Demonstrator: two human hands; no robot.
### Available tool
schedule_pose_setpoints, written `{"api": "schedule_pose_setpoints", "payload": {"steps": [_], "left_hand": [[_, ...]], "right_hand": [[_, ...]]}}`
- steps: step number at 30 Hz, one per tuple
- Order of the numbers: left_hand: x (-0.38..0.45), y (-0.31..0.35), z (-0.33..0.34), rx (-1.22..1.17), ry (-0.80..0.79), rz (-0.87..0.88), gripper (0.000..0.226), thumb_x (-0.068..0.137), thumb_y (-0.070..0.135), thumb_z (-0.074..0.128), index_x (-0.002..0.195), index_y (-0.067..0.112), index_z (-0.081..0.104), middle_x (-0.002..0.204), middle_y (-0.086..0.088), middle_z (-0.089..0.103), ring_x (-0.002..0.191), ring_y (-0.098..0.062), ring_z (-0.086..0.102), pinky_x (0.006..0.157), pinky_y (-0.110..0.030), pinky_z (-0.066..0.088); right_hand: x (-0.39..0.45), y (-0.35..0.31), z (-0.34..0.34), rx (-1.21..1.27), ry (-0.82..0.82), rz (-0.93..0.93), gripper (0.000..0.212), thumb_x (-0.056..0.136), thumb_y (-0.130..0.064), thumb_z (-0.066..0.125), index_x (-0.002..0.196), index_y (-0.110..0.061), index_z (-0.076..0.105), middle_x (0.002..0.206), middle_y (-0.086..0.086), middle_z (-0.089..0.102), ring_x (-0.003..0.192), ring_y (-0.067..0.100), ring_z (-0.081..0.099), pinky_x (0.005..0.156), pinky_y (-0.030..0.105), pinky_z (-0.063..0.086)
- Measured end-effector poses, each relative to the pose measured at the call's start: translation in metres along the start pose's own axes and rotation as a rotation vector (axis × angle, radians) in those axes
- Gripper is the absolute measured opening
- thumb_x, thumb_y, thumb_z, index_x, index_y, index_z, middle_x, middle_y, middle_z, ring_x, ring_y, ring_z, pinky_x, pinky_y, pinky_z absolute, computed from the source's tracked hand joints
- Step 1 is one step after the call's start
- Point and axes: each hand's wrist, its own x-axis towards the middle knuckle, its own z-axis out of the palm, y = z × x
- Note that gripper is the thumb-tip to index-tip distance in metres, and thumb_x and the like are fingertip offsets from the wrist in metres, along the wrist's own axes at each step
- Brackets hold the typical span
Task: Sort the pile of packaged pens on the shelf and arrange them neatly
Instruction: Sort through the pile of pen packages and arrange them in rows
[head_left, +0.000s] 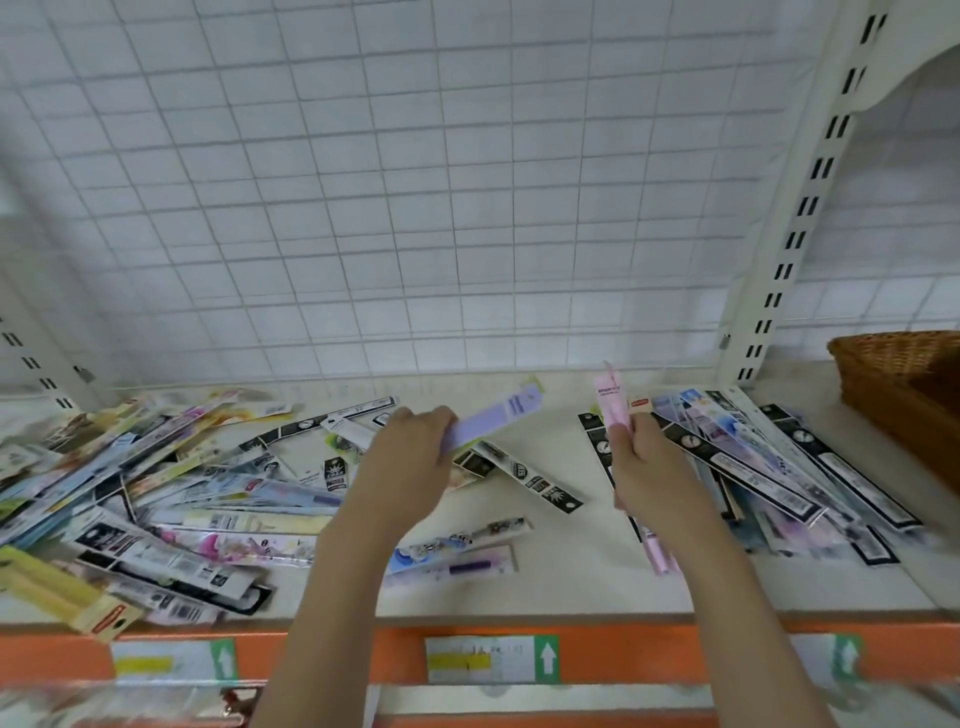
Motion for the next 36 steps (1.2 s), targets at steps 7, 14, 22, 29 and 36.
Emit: {"api": "schedule_pose_setpoints", "payload": {"steps": [7,14,22,29,36], "left_hand": [[-0.021,-0.033,-0.019,-0.348,0.129,-0.25,0.011,0.099,0.013,0.037,0.09,0.007,0.04,0.066,-0.011,0.05,0.054,-0.027,0.047,0.051,-0.032,0.031],[-0.043,-0.055,-0.032,-0.401,0.21,-0.382,0.014,0.098,0.019,0.041,0.098,0.007,0.047,0.058,-0.002,0.04,0.047,-0.017,0.033,0.046,-0.028,0.025],[-0.048,-0.068,-0.039,-0.349,0.24,-0.53,0.039,0.092,0.032,0.054,0.063,0.016,0.035,0.055,-0.001,0.032,0.049,-0.019,0.03,0.048,-0.029,0.024],[-0.035,-0.066,-0.039,-0.314,0.261,-0.536,0.045,0.093,0.024,0.051,0.057,0.014,0.026,0.051,-0.001,0.028,0.048,-0.017,0.025,0.048,-0.026,0.02],[-0.019,-0.065,-0.034,-0.296,0.208,-0.497,0.044,0.094,0.025,0.05,0.057,0.013,0.029,0.048,0.0,0.032,0.045,-0.015,0.03,0.046,-0.024,0.021]], "right_hand": [[0.009,-0.025,0.025,-0.054,-0.067,-0.117,0.033,0.093,-0.047,0.045,0.078,-0.017,0.044,0.067,-0.003,0.048,0.064,0.018,0.05,0.055,0.03,0.033],[0.029,-0.045,0.046,-0.031,-0.252,-0.12,0.038,0.1,-0.042,0.029,0.106,-0.013,0.052,0.079,0.004,0.056,0.075,0.026,0.056,0.072,0.032,0.043],[0.046,-0.034,0.064,-0.338,-0.293,-0.038,0.033,0.082,-0.037,0.066,0.092,-0.007,0.058,0.077,0.003,0.058,0.073,0.021,0.056,0.054,0.027,0.039],[0.049,-0.038,0.053,-0.252,-0.272,-0.03,0.015,0.08,-0.021,0.065,0.087,-0.008,0.063,0.078,0.008,0.062,0.073,0.025,0.059,0.054,0.024,0.037],[0.044,-0.064,0.034,-0.16,-0.214,-0.166,0.02,0.093,-0.026,0.044,0.091,-0.015,0.061,0.081,-0.005,0.073,0.061,0.001,0.055,0.054,0.021,0.038]]}}
